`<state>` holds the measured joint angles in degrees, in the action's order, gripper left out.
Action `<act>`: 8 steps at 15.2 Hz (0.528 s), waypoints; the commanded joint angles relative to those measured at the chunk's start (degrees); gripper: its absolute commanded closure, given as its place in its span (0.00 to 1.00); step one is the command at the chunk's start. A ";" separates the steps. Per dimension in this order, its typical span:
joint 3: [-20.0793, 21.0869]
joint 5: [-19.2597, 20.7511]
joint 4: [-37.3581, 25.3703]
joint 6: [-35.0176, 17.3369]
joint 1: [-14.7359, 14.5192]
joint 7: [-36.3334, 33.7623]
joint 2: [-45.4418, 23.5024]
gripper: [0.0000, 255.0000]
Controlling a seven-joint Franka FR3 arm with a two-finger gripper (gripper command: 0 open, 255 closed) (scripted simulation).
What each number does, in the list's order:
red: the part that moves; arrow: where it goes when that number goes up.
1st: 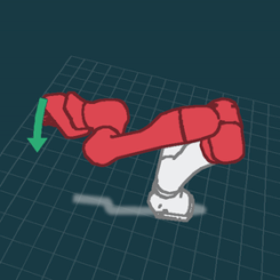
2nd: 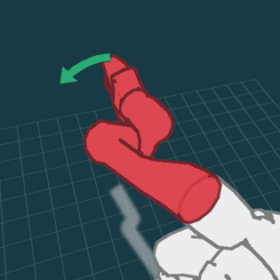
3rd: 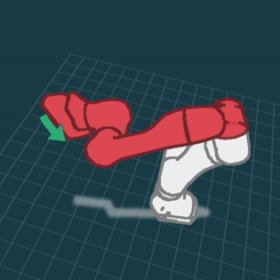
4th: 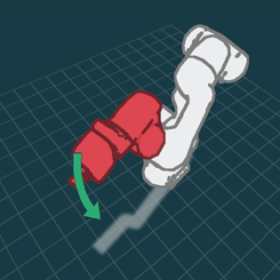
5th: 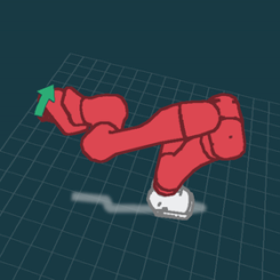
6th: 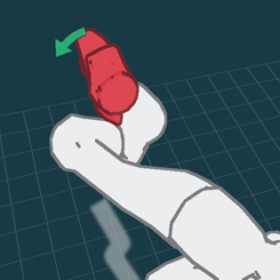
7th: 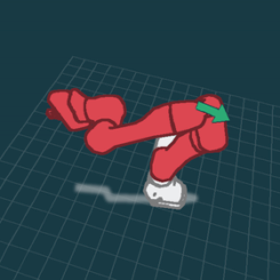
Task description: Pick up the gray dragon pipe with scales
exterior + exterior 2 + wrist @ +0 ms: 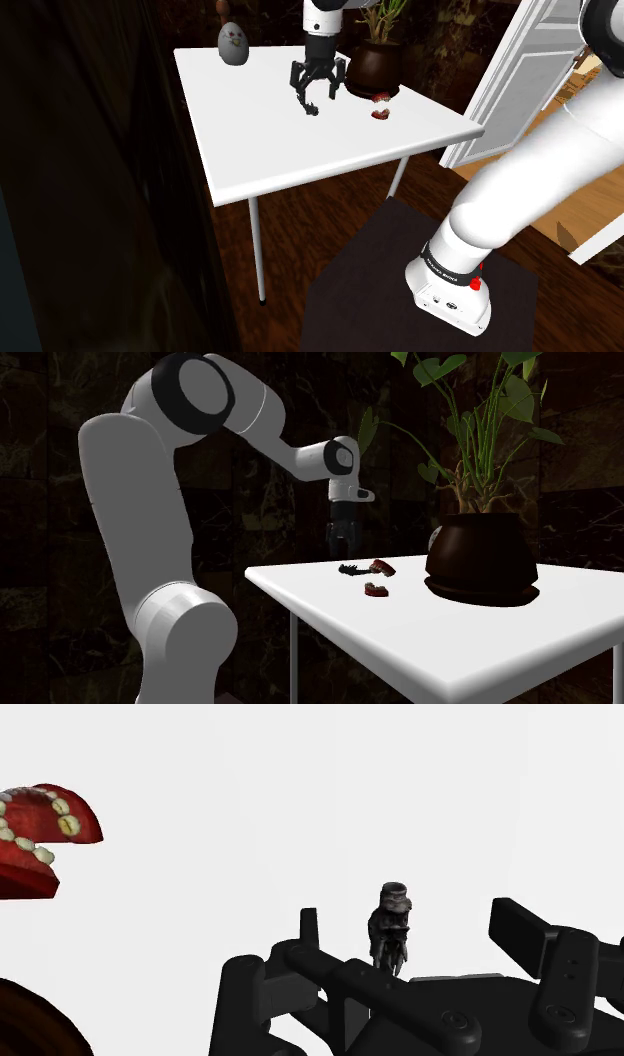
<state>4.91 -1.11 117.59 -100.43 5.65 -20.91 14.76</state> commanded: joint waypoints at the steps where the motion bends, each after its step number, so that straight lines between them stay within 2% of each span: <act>1: 0.04 0.98 -3.83 -0.86 0.67 -2.02 -4.11 0.00; 4: -0.15 2.40 -9.35 -1.61 1.44 -4.65 -9.68 0.00; 8: -0.18 2.44 -6.46 -4.67 1.40 -4.74 -9.85 0.00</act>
<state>4.75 1.28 110.72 -104.43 7.03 -25.59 5.11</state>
